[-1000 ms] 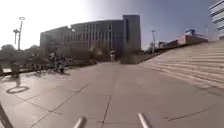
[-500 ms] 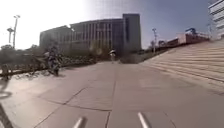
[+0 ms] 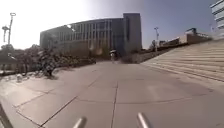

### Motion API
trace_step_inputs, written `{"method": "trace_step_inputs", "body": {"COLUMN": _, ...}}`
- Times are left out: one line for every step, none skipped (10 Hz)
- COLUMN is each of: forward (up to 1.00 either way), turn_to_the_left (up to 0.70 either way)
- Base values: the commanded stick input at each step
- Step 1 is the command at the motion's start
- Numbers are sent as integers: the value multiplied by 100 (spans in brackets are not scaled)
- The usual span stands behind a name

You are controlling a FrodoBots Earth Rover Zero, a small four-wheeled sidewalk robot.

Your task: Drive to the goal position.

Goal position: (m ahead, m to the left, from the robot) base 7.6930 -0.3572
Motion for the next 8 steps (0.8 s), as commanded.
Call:
{"method": "trace_step_inputs", "body": {"forward": 100, "turn_to_the_left": 0}}
{"method": "trace_step_inputs", "body": {"forward": 100, "turn_to_the_left": 0}}
{"method": "trace_step_inputs", "body": {"forward": 100, "turn_to_the_left": 0}}
{"method": "trace_step_inputs", "body": {"forward": 100, "turn_to_the_left": 0}}
{"method": "trace_step_inputs", "body": {"forward": 100, "turn_to_the_left": 0}}
{"method": "trace_step_inputs", "body": {"forward": 100, "turn_to_the_left": 0}}
{"method": "trace_step_inputs", "body": {"forward": 100, "turn_to_the_left": 0}}
{"method": "trace_step_inputs", "body": {"forward": 100, "turn_to_the_left": 0}}
